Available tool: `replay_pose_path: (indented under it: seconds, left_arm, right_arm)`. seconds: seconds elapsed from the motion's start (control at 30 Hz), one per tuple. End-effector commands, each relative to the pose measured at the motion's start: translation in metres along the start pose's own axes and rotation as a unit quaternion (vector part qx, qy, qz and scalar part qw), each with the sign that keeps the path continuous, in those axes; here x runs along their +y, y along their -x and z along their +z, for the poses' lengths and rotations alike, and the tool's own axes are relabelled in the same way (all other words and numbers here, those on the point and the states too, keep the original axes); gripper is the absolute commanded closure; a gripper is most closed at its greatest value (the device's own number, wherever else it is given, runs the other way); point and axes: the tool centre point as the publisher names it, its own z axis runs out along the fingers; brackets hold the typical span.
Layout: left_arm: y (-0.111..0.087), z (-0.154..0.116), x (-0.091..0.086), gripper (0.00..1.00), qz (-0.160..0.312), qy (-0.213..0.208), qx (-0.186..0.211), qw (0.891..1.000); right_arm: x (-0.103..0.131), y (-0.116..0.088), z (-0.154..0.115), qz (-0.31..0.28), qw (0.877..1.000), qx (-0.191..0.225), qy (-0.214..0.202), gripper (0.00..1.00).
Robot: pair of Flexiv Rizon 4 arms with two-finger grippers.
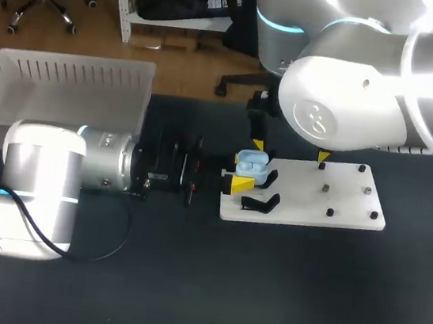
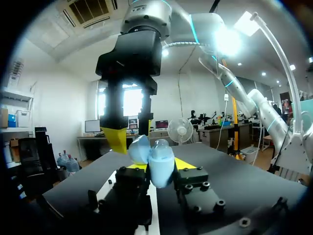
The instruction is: Pick up each earbud case from the left stands, insert the matching earbuds, close the lid, and place the case in the box.
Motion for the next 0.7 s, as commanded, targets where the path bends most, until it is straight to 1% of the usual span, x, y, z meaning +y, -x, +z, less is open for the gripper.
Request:
replay_pose_path:
  seconds: [0.03,0.1,0.2,0.33,0.4,0.43,0.47,0.5,0.53,0.6,0.7]
  left_arm:
    - [-0.001,0.000,-0.002,1.00,0.002,0.004,-0.001,1.000]
    - [-0.001,0.000,-0.002,1.00,0.002,0.004,-0.001,1.000]
    - [-0.001,0.000,-0.002,1.00,0.002,0.004,-0.001,1.000]
    - [-0.001,0.000,-0.002,1.00,0.002,0.004,-0.001,1.000]
    - [-0.001,0.000,-0.002,1.00,0.002,0.004,-0.001,1.000]
    - [-0.001,0.000,-0.002,1.00,0.002,0.004,-0.001,1.000]
    - [-0.001,0.000,-0.002,1.00,0.002,0.004,-0.001,1.000]
    - [-0.001,0.000,-0.002,1.00,0.002,0.004,-0.001,1.000]
    - [-0.001,0.000,-0.002,1.00,0.002,0.004,-0.001,1.000]
    - [-0.001,0.000,-0.002,1.00,0.002,0.004,-0.001,1.000]
    - [-0.001,0.000,-0.002,1.00,0.002,0.004,-0.001,1.000]
  right_arm:
    - [0.001,-0.010,0.000,-0.008,1.000,0.005,-0.002,0.00]
    - [-0.001,-0.015,0.001,-0.009,1.000,0.015,0.010,0.00]
    - [-0.002,-0.022,0.002,-0.012,1.000,0.019,0.013,0.00]
    - [-0.005,-0.030,0.006,-0.015,0.999,0.039,0.018,0.00]
    - [-0.009,-0.031,0.007,-0.005,0.999,0.032,0.013,0.00]
    - [-0.011,-0.030,0.007,-0.001,0.999,0.034,0.020,0.00]
    - [-0.014,-0.029,0.006,0.007,0.999,0.026,0.021,0.00]
    - [-0.019,-0.027,0.001,0.026,0.999,0.005,0.019,0.00]
    - [-0.023,-0.025,-0.003,0.039,0.999,-0.008,0.026,0.00]
    - [-0.035,-0.022,-0.015,0.075,0.996,-0.048,0.033,0.00]
    - [-0.053,-0.020,-0.031,0.111,0.989,-0.088,0.043,0.00]
